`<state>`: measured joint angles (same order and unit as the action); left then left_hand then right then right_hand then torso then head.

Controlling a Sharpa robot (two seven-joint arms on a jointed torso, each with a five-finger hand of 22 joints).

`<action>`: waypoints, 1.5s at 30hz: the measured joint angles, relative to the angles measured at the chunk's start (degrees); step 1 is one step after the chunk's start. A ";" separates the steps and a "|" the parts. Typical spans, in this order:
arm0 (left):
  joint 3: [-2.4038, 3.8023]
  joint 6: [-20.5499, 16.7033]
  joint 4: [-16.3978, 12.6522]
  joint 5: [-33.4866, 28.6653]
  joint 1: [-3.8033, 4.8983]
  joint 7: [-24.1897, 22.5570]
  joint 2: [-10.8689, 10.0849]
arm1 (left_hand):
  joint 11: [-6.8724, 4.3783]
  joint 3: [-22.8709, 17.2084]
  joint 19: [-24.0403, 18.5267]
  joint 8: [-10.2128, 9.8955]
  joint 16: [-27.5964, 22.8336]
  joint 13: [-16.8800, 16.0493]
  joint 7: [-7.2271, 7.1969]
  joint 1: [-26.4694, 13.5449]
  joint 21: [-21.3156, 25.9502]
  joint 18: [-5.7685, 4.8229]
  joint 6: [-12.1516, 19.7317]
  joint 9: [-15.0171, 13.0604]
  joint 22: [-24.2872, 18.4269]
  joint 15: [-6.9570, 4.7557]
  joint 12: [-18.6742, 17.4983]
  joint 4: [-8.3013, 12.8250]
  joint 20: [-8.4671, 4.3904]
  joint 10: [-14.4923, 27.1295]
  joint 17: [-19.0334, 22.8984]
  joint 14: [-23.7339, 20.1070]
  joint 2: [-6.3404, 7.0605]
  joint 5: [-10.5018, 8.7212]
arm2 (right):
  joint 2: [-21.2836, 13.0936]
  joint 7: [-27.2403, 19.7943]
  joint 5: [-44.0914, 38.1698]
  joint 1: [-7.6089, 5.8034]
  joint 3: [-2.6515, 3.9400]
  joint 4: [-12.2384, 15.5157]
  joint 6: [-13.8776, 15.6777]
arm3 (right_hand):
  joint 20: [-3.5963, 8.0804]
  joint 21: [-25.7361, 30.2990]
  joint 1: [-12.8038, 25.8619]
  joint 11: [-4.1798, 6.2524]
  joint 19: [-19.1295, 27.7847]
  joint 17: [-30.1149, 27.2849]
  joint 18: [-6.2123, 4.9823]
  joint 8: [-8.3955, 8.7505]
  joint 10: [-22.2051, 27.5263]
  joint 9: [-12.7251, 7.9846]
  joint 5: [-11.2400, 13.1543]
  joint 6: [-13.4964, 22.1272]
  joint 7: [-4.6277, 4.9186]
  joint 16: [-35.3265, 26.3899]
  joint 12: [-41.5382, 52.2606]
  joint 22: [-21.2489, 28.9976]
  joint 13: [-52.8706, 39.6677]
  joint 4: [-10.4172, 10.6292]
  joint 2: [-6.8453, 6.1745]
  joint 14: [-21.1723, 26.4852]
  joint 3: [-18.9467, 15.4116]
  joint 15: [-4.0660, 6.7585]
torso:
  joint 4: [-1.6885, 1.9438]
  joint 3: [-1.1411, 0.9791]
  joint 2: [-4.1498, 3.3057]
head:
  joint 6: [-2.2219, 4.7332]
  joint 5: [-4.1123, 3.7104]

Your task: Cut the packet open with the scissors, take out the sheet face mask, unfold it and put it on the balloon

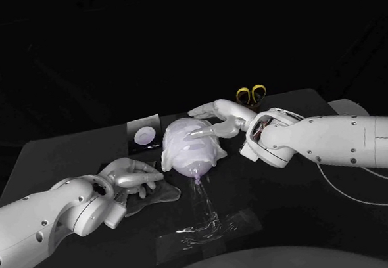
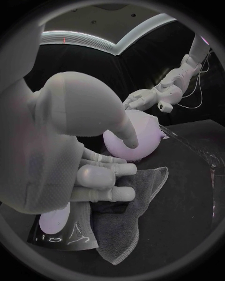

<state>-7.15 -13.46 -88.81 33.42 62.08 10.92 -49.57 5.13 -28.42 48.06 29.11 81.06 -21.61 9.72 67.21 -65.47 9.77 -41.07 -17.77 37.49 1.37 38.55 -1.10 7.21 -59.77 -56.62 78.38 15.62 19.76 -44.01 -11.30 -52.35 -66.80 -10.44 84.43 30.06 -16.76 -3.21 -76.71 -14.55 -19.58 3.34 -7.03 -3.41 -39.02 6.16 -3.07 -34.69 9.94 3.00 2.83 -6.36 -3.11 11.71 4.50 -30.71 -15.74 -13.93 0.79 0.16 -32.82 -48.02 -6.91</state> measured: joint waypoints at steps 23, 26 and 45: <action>2.72 -0.29 -0.91 0.91 0.75 -2.45 -3.67 | 3.27 25.53 -3.96 5.99 -10.26 6.25 0.42 12.86 7.34 -0.03 5.68 2.23 -4.24 3.15 0.90 -10.16 3.31 13.36 28.94 -18.44 -6.67 -7.27 | -6.79 -6.91 12.66 -0.42 0.24 5.91 2.99 | -0.12 0.74 -0.83 0.11 3.69 -0.03 0.88 -1.56 -2.21 0.98 0.09 -4.57 0.49 0.36 0.60 1.37 -0.26 4.12 -2.81 1.95 3.35 -0.12 | 0.00 0.01 0.07 | 1.19 0.28; 3.10 -0.42 -0.72 0.40 1.90 -3.88 -3.79 | 3.48 26.29 -4.58 6.43 -12.32 7.06 0.22 14.18 9.07 -0.04 5.39 2.70 -5.24 3.44 0.90 -10.92 3.76 14.32 30.52 -20.38 -7.13 -7.27 | -8.27 -7.84 15.62 -0.64 0.29 6.06 3.84 | -0.01 -0.17 -3.38 0.44 0.51 0.94 0.88 -2.61 -5.72 1.72 0.09 -8.10 1.02 2.05 1.15 0.52 -0.53 3.12 -0.61 -4.41 4.67 0.50 | 0.01 0.03 0.04 | 1.32 0.22; 3.35 -4.98 2.62 1.59 4.64 -19.66 1.68 | 6.61 25.16 -19.44 0.54 -46.68 17.76 0.76 21.55 40.15 -3.66 1.68 9.66 -23.54 8.54 -11.14 -15.07 9.32 15.36 46.49 -38.73 -7.10 -8.01 | -13.25 -3.12 21.06 -0.48 0.09 8.31 2.60 | 5.83 -15.08 -13.32 8.05 -34.81 9.51 -3.14 -6.78 -30.59 3.36 -0.05 -20.65 0.67 17.51 5.19 -6.43 -1.44 -0.83 2.56 -39.85 10.35 10.23 | -0.07 -0.08 0.00 | 1.98 -1.04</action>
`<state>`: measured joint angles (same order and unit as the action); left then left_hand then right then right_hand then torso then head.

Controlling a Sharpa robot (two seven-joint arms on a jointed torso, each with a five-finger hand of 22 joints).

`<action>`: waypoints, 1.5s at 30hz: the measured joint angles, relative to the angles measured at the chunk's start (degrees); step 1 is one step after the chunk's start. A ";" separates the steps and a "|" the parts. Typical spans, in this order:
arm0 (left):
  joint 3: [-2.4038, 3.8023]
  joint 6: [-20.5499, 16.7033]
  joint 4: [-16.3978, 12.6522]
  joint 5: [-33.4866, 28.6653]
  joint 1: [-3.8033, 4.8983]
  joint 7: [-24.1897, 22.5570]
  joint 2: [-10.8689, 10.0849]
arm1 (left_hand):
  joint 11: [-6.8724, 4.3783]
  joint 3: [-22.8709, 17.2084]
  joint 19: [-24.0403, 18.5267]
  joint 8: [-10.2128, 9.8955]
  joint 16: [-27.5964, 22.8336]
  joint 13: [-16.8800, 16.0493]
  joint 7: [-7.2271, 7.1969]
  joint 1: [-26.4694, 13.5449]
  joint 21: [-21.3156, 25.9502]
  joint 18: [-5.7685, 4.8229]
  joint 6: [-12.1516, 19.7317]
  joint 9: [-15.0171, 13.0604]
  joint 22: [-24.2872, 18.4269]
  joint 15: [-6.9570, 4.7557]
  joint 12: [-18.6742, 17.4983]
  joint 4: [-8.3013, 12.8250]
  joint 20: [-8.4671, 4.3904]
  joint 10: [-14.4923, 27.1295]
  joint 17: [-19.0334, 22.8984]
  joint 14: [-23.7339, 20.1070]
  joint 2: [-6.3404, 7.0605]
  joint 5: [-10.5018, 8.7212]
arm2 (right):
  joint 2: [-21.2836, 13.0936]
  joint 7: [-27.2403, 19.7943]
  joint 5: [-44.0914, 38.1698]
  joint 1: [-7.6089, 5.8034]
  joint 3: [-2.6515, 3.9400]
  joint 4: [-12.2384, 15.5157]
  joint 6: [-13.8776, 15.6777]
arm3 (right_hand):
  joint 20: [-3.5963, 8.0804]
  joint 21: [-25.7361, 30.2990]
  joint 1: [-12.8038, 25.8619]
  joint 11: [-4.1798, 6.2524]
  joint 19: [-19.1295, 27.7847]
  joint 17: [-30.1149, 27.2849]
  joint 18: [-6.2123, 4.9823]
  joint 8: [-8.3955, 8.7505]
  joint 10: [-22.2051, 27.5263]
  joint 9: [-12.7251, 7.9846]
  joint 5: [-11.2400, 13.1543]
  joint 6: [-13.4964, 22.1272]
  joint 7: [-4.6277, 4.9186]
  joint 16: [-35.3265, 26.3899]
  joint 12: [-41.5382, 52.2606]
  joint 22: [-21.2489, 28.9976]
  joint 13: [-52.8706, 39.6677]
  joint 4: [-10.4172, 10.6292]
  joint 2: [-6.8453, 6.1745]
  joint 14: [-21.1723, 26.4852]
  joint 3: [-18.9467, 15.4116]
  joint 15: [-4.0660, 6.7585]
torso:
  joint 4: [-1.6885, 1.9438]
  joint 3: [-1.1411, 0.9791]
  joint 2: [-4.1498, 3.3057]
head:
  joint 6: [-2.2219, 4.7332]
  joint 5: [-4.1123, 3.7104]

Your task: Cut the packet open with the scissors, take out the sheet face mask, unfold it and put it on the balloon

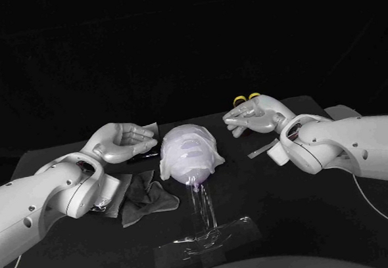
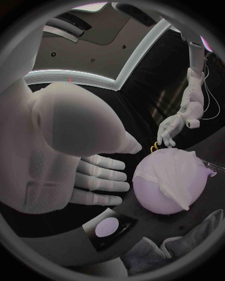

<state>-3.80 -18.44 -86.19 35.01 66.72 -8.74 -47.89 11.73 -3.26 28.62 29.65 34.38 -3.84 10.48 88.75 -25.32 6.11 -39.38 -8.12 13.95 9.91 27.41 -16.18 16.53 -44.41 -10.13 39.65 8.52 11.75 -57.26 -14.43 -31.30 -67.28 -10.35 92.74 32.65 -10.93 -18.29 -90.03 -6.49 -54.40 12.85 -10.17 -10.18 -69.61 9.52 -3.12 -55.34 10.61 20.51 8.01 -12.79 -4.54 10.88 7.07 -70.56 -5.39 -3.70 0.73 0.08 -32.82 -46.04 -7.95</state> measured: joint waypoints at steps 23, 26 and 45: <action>-0.75 -4.00 3.02 15.81 -0.87 -3.55 7.34 | -2.43 15.57 -17.26 -15.66 -29.50 1.66 -1.46 -1.24 18.73 -1.85 12.94 4.10 -10.76 2.66 -23.42 -1.25 0.36 24.31 8.41 -28.73 8.48 -8.08 | 4.45 11.72 -4.19 0.18 -0.02 -1.50 -0.19 | 6.34 -29.35 3.01 4.16 -11.37 57.96 0.53 -1.33 -11.24 1.19 -2.34 -3.58 -3.62 61.99 42.47 -22.44 -44.98 4.01 -4.52 -13.07 1.24 5.36 | 0.08 0.10 -0.02 | -0.09 -0.77; -0.76 -3.98 3.16 17.32 -0.95 -2.65 7.94 | -2.29 15.65 -17.26 -15.83 -29.51 1.66 -1.47 -1.31 18.73 -1.85 13.31 4.16 -10.76 2.49 -23.60 -1.21 0.36 24.57 8.41 -28.90 8.54 -8.08 | 4.99 12.58 -4.47 0.18 -0.01 -1.89 -0.19 | 6.19 -34.77 3.49 3.71 -12.64 61.60 0.61 -1.33 -12.11 1.41 -2.34 -3.39 -3.43 64.40 42.53 -28.68 -44.99 4.24 -4.99 -13.30 1.46 5.18 | 0.09 0.10 -0.01 | -0.10 -0.85; -0.96 -3.07 4.13 21.62 -1.38 1.58 9.81 | -1.78 15.65 -17.46 -16.14 -29.95 1.65 -1.56 -1.31 18.73 -1.83 13.81 4.16 -10.75 1.57 -23.97 -1.21 0.15 25.04 8.40 -29.82 8.53 -8.08 | 6.93 15.81 -6.47 0.18 -0.01 -3.30 -0.24 | 5.68 -43.94 4.93 3.37 -14.99 62.13 1.86 -1.55 -13.88 1.92 -1.07 -2.97 -3.01 68.29 46.07 -39.66 -45.11 4.23 -5.02 -13.58 1.46 4.84 | 0.09 0.10 -0.03 | -0.29 -0.95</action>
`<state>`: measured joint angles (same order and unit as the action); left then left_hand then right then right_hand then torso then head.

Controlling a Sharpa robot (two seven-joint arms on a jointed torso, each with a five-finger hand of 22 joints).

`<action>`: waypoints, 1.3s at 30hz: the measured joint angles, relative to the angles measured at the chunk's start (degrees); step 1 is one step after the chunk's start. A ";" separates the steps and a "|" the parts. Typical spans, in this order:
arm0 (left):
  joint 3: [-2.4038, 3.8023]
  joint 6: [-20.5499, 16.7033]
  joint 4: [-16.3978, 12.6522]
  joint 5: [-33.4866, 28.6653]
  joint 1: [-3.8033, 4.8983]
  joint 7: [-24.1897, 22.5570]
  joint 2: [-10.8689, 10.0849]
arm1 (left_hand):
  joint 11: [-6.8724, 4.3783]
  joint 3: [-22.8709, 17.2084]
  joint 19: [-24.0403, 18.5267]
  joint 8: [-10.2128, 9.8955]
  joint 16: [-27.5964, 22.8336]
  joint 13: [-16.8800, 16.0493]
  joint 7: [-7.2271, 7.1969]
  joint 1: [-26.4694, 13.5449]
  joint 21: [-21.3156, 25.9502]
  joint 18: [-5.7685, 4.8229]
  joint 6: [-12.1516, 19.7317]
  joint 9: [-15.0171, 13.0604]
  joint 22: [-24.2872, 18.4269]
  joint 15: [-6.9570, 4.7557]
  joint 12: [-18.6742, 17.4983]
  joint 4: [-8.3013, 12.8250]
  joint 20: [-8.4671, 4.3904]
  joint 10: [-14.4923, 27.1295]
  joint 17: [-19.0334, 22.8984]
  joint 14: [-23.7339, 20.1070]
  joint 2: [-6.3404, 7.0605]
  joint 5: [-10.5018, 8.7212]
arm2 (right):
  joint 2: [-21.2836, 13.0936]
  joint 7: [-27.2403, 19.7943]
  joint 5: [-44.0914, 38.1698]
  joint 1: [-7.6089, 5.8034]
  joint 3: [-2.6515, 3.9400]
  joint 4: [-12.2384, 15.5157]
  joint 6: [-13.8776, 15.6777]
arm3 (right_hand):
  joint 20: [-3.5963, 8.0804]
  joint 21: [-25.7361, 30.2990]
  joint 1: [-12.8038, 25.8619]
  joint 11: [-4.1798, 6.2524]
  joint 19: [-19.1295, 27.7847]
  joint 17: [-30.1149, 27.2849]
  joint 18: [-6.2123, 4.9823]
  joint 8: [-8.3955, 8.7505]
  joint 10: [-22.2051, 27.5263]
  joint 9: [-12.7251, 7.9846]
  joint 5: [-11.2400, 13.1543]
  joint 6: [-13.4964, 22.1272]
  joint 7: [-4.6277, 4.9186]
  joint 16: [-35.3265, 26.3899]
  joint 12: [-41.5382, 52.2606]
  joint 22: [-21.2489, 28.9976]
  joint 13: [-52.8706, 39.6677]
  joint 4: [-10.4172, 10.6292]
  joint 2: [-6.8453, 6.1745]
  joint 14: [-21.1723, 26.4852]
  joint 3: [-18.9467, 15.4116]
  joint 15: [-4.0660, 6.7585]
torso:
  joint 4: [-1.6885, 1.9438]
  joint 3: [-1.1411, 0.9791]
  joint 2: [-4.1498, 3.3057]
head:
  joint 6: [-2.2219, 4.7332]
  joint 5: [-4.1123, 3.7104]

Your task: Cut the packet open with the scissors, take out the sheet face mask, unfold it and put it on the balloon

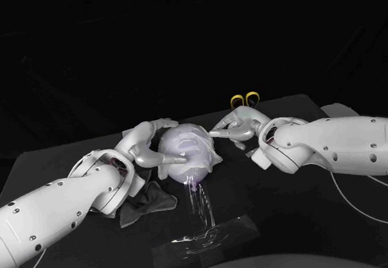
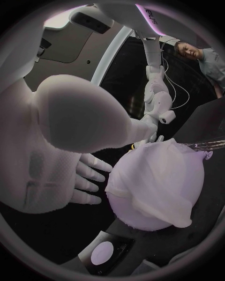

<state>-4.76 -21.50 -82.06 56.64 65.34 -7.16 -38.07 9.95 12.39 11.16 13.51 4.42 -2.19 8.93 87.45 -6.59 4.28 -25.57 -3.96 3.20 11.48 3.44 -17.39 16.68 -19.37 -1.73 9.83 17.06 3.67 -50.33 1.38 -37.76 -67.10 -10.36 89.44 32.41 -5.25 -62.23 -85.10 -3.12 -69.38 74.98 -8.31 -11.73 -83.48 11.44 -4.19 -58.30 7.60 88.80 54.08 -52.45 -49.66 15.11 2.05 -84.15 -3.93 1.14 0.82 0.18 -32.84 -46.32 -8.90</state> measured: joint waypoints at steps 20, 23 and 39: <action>-0.03 2.17 0.38 2.45 -0.11 2.50 0.14 | 0.41 0.00 0.01 -0.01 -0.28 -0.01 -0.01 0.24 0.00 0.00 0.01 -0.18 0.01 -0.42 -0.32 0.00 0.00 -0.01 -0.01 -0.41 0.23 0.00 | 1.58 1.47 -1.56 0.01 0.02 -0.31 -1.30 | -0.10 -3.24 -0.46 0.01 -0.74 -0.05 0.44 -0.89 0.01 0.60 0.88 -0.69 -0.69 0.91 0.45 -3.90 -0.03 -1.37 0.46 0.02 1.37 -0.03 | 0.01 0.01 0.01 | -0.26 -0.07; -0.03 2.35 0.39 2.64 -0.13 2.75 0.14 | 0.41 0.00 0.01 -0.01 -0.28 -0.01 -0.01 0.24 0.00 0.00 0.01 -0.18 0.01 -0.42 -0.32 0.00 0.00 -0.01 -0.01 -0.41 0.23 0.00 | 1.84 1.72 -1.95 0.02 0.03 -0.32 -1.51 | 0.03 -4.00 -1.24 0.12 -1.25 -0.02 0.51 -1.78 0.12 0.94 0.89 -1.96 -1.12 0.91 0.52 -4.94 -1.58 -2.25 1.24 0.03 2.25 -0.04 | 0.02 0.01 0.02 | -0.31 -0.11; 0.00 3.17 0.31 3.54 -0.14 3.86 -0.19 | 0.81 -0.01 0.01 0.11 -0.52 -0.01 0.00 0.46 0.00 0.01 -0.42 -0.29 0.01 -0.41 -0.32 0.00 0.00 -0.41 -0.02 -0.41 0.00 0.00 | 2.74 2.35 -3.36 0.04 0.06 -0.74 -0.91 | 2.23 -6.44 -4.27 1.49 -2.78 -0.04 1.89 -5.80 1.49 3.11 1.56 -4.80 -3.35 0.80 0.62 -8.44 -4.78 -6.50 2.10 0.85 7.94 0.65 | 0.01 0.01 0.03 | -0.66 -0.20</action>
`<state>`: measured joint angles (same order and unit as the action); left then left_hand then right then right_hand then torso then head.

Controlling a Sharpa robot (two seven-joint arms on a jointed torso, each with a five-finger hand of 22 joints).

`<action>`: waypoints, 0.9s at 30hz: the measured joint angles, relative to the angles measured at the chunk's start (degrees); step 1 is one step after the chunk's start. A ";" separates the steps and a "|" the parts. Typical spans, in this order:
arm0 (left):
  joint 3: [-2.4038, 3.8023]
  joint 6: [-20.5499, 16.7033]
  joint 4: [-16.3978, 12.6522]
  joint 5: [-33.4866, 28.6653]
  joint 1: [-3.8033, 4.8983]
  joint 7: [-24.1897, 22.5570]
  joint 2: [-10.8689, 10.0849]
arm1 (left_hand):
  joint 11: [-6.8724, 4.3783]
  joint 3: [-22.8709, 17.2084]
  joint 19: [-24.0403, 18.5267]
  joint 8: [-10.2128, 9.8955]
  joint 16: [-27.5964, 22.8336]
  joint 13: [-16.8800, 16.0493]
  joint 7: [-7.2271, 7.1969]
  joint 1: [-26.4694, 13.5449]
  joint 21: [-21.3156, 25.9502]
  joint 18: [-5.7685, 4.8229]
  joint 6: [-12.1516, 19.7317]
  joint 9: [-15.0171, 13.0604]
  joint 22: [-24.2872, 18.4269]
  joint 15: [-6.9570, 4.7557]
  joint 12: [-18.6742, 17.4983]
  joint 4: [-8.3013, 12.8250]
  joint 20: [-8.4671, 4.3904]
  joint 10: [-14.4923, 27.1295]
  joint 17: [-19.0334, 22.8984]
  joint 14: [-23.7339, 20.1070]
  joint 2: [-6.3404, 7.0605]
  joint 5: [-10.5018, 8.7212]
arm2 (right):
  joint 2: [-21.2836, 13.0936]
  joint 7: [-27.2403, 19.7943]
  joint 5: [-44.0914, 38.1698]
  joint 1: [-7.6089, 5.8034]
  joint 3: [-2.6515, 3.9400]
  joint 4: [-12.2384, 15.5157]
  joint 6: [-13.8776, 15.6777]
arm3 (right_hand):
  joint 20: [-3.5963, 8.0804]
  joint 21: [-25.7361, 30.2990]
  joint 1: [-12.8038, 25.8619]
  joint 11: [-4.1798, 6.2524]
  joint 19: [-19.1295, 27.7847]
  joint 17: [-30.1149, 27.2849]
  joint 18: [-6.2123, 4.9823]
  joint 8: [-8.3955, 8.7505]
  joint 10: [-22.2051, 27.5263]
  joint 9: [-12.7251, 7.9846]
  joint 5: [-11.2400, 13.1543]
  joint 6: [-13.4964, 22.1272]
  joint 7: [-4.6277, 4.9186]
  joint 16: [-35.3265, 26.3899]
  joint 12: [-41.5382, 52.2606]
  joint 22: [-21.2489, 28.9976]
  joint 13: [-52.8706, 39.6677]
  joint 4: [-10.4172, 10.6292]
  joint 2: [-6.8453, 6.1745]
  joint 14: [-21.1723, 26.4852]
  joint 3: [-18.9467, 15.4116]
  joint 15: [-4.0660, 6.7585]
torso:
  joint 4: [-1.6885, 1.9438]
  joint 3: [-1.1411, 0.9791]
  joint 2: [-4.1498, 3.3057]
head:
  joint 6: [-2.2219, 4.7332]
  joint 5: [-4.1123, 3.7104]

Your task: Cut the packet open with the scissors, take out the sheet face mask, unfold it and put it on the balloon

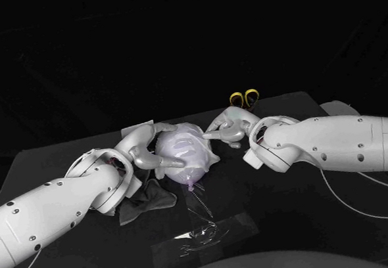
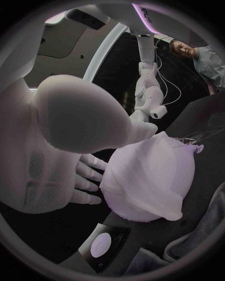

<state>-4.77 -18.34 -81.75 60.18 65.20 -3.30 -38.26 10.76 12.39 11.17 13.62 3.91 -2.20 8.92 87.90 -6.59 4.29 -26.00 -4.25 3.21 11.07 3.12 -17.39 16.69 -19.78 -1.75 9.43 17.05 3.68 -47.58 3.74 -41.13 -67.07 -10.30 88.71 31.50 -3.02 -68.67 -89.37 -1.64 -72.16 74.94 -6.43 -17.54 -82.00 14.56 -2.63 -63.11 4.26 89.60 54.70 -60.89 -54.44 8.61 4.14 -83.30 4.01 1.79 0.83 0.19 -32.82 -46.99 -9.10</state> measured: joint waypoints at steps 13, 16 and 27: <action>0.00 0.59 0.02 0.80 0.03 0.75 -0.44 | 0.00 0.00 0.00 0.00 0.00 0.00 -0.01 0.23 0.00 0.00 0.01 -0.05 0.00 -0.21 0.00 0.00 0.00 0.00 -0.01 -0.21 0.23 0.00 | -0.84 -0.45 0.37 0.03 -0.02 0.74 1.11 | 0.46 0.00 6.47 0.32 0.12 -0.03 0.30 -5.11 -0.11 0.06 0.21 2.06 -0.84 0.20 3.96 -1.05 0.19 -2.35 -4.63 0.10 11.52 1.29 | -0.05 -0.03 0.01 | 0.01 -0.04; -0.01 0.63 0.02 0.89 0.03 0.83 -0.48 | 0.00 -0.17 0.00 0.00 0.00 0.00 -0.02 0.23 0.00 0.00 0.01 -0.05 0.00 0.00 -0.28 0.16 0.00 0.00 -0.01 -0.42 0.23 0.00 | -0.86 -0.47 0.43 0.04 -0.02 0.58 1.23 | 0.46 0.00 11.31 0.55 0.12 -0.03 0.29 -8.54 -0.11 0.07 0.09 3.51 -1.02 0.20 9.80 -1.42 0.14 -4.44 -6.70 0.07 19.13 1.74 | -0.04 -0.03 0.01 | 0.02 -0.09; -0.03 0.61 -0.08 1.06 0.03 0.89 -0.60 | 0.00 -0.16 0.00 -0.07 -0.21 0.00 -0.02 0.47 0.00 0.00 0.02 -0.04 0.00 0.00 -0.29 0.16 0.00 0.00 -0.01 -0.41 -0.01 0.00 | -0.36 -0.03 0.49 0.04 0.00 -0.82 1.29 | 0.46 0.00 13.25 0.72 0.12 0.01 0.30 -9.11 -0.08 1.34 0.12 3.69 -0.84 0.15 11.97 -1.60 0.10 -5.45 -7.16 -0.12 22.02 1.94 | 0.00 -0.03 0.01 | 0.07 -0.22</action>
<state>-4.80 -17.73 -81.83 61.23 65.24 -2.41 -38.86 10.76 12.22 11.17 13.55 3.70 -2.21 8.90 88.37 -6.59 4.30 -25.98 -4.29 3.22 11.07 2.83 -17.22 16.69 -19.78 -1.76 9.01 17.04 3.68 -47.95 3.70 -40.63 -67.02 -10.30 87.89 32.79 -2.55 -68.66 -76.12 -0.91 -72.04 74.95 -6.13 -26.64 -82.08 15.89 -2.51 -59.41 3.42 89.75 66.66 -62.49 -54.34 3.16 -3.02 -83.42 26.04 3.73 0.83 0.16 -32.81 -46.92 -9.32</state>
